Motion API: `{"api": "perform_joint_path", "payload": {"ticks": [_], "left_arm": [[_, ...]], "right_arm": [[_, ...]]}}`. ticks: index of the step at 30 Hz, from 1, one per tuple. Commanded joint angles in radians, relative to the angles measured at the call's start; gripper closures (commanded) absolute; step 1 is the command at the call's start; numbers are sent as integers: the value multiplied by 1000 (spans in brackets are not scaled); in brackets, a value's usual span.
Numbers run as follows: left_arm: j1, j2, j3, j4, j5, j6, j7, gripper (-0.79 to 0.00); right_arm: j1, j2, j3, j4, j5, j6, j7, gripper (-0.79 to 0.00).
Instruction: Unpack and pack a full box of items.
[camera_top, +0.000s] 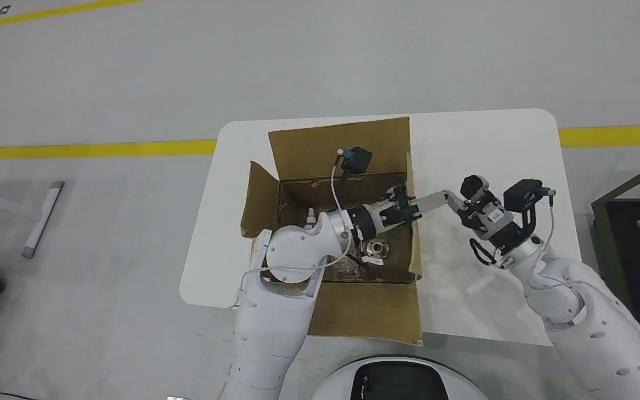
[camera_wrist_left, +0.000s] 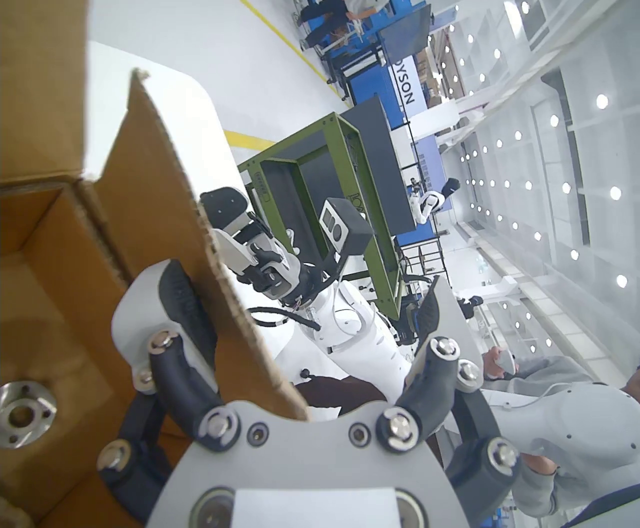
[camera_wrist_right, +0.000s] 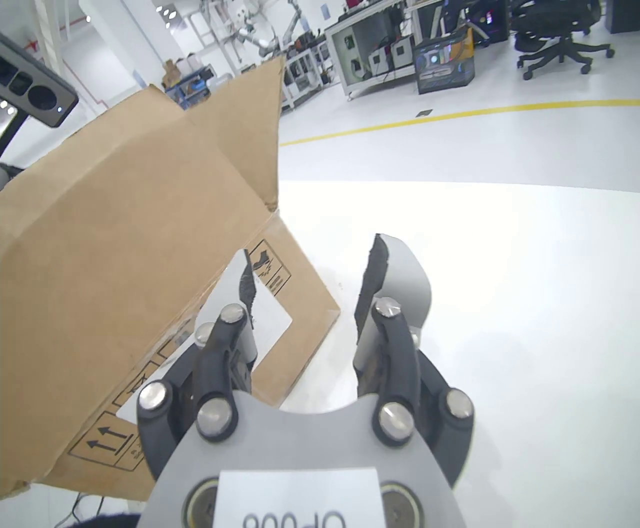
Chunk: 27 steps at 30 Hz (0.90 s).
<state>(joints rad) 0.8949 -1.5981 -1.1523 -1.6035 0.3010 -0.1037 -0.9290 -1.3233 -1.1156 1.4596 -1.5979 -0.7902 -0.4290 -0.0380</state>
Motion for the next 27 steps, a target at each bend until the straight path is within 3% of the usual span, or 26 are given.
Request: {"api": "perform_joint_path", "payload": {"ticks": [1,6,11,13,14,20,24,27], "left_arm": [[-36,-5,59,36,-3,-24,-12,-785],[-111,-18,170,130,57,-50,-2,-785],[-140,-20,199,171,77,-36,14,-785],[-143,-13,191,156,138,-27,18,-785],[-137,-9,186,139,160,-29,12,-785],[-51,34,68,-61,296,27,-53,-785],[26,68,-33,-223,473,76,-124,-785],[72,88,-85,-295,598,79,-162,-785]], "right_arm": [[-30,4,47,-23,72,-14,22,-785],[-84,14,153,-60,203,-52,65,-785],[-124,17,200,-69,333,-104,98,-785],[-132,18,207,-72,395,-128,121,-597],[-135,18,207,-76,426,-144,136,-573],[-135,23,212,-119,559,-193,241,-659],[-126,29,214,-184,517,-202,321,-770],[-120,31,194,-238,454,-179,364,-785]]}}
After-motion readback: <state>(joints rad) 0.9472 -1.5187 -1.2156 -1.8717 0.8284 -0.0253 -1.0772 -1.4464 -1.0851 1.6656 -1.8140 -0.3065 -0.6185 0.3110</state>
